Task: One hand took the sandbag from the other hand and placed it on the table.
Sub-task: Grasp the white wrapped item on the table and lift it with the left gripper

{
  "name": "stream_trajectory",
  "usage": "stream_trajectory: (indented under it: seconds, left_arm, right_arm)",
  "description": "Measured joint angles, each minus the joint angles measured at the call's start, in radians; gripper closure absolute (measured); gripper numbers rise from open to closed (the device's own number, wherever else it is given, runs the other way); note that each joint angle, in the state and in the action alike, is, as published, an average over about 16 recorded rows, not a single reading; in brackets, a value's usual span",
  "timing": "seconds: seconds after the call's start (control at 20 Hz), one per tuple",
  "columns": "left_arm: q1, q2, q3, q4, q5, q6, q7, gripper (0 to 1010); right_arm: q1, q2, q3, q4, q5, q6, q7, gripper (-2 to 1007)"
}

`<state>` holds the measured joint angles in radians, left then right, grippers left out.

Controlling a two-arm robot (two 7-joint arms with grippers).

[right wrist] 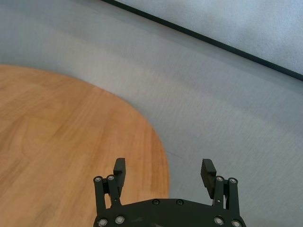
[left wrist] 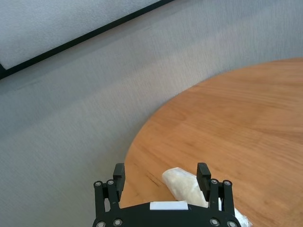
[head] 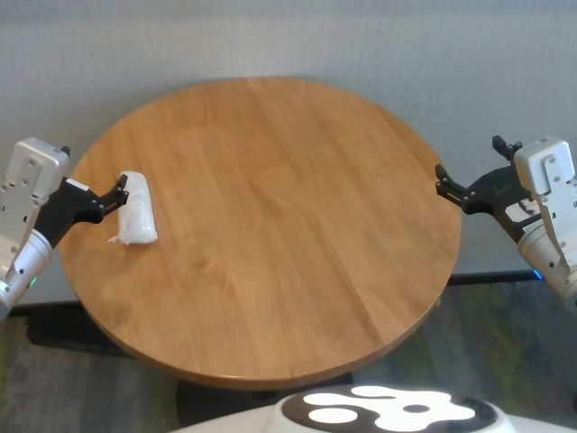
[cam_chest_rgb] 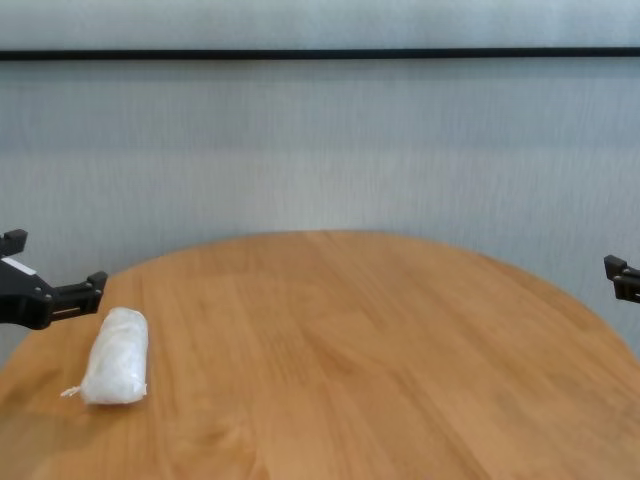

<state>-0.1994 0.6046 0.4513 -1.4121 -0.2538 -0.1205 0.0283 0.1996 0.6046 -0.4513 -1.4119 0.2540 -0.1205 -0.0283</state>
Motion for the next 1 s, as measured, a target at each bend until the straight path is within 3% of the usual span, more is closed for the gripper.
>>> stream_trajectory:
  seconds: [1.0]
  left_arm:
    - [0.001,0.0,-0.001,-0.001,0.0,0.002,-0.001,10]
  right_arm:
    - [0.0,0.0,0.0,0.0,0.0,0.0,0.0,2]
